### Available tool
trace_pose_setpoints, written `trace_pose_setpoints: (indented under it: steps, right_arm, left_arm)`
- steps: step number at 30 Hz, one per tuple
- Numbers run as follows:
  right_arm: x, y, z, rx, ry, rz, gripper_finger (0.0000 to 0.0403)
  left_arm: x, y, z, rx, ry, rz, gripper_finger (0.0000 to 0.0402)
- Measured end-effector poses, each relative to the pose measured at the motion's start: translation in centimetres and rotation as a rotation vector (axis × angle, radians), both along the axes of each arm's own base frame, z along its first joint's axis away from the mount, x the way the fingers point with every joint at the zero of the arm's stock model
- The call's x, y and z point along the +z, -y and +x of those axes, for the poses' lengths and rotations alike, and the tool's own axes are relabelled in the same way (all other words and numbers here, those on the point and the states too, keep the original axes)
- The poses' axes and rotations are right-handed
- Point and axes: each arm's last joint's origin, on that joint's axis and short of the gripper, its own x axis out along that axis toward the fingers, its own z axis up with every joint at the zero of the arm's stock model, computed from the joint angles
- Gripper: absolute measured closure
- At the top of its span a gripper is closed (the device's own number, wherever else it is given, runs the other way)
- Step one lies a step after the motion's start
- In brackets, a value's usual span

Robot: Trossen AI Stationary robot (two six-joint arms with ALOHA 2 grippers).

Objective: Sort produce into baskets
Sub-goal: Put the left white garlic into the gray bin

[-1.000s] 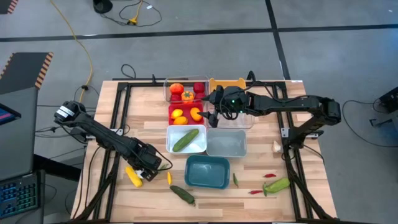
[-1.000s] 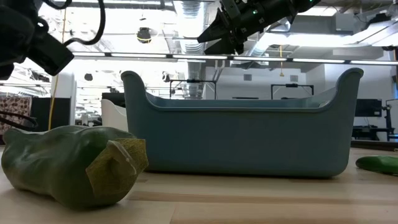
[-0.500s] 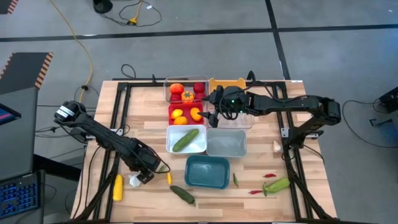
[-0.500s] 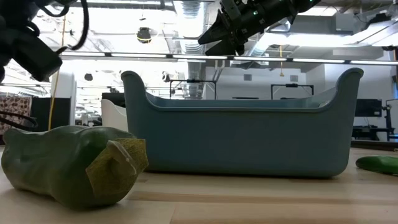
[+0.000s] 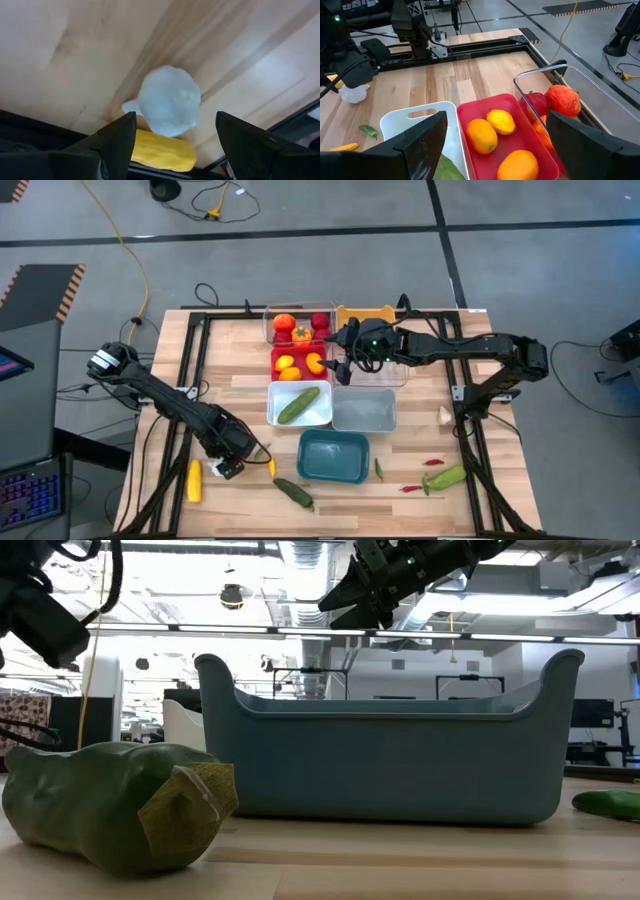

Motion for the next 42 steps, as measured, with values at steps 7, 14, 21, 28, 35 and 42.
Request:
trace_pose_setpoints:
  steps: [7, 14, 21, 28, 35, 42]
  right_arm:
    - [0.0, 0.0, 0.0, 0.0, 0.0, 0.0, 0.0036]
    - [0.0, 0.0, 0.0, 0.0, -0.001, -0.001, 0.0036]
    - [0.0, 0.0, 0.0, 0.001, -0.001, -0.003, 0.0036]
    - [0.0, 0.0, 0.0, 0.0, -0.001, -0.002, 0.0036]
    - [0.0, 0.0, 0.0, 0.0, 0.0, -0.002, 0.0036]
    - [0.6, -0.1, -0.4, 0.0, 0.014, -0.005, 0.0036]
  left_arm:
    - [0.0, 0.8, -0.4, -0.002, 0.007, 0.04, 0.0141]
    - [-0.1, 1.3, -0.6, 0.019, 0.021, 0.064, 0.0141]
    - [-0.6, 1.8, -0.9, 0.048, 0.033, 0.069, 0.0141]
    - [-2.7, 1.5, -2.0, 0.08, -0.008, 0.081, 0.0141]
    - [-3.1, 1.5, -2.0, 0.057, 0.03, 0.069, 0.0167]
    - [-3.0, 1.5, -2.0, 0.059, 0.013, 0.048, 0.0234]
